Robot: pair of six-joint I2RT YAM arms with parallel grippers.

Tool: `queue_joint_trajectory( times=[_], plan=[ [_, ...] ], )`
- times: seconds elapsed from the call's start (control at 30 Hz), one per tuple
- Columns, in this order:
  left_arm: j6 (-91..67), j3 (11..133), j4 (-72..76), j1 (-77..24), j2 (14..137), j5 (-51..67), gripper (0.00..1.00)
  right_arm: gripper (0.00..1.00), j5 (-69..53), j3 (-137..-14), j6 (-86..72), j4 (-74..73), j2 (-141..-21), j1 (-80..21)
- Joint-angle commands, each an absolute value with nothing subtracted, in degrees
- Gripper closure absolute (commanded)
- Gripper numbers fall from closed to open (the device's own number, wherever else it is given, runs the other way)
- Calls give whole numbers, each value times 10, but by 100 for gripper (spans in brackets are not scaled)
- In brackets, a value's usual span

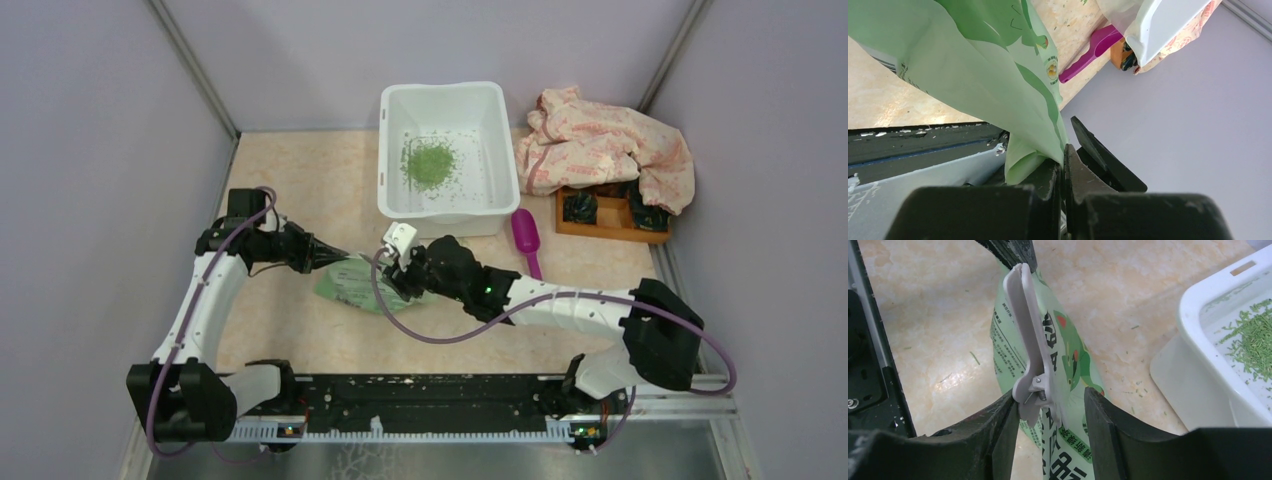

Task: Fill the litter box with clean litter
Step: Adjust the clamp at the cat litter bag.

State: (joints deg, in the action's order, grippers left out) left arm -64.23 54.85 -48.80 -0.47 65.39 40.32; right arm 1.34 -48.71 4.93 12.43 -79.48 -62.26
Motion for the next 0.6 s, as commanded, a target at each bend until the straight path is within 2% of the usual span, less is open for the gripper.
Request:
queue_joint_trajectory(
  times=[0.0,0.13,0.43,0.57],
  plan=[
    [-643,551,-469,-4,633,439,98,53,40,-526,56,151,-801,-629],
    [-643,550,-468,-4,633,441,98,63,39,-536,60,139,-810,-629],
    [-643,552,-467,12,633,444,99,99,3,-596,87,31,-829,-628],
    [-641,555,-468,12,632,448,99,100,-32,-677,112,-98,-857,-622]
  ],
)
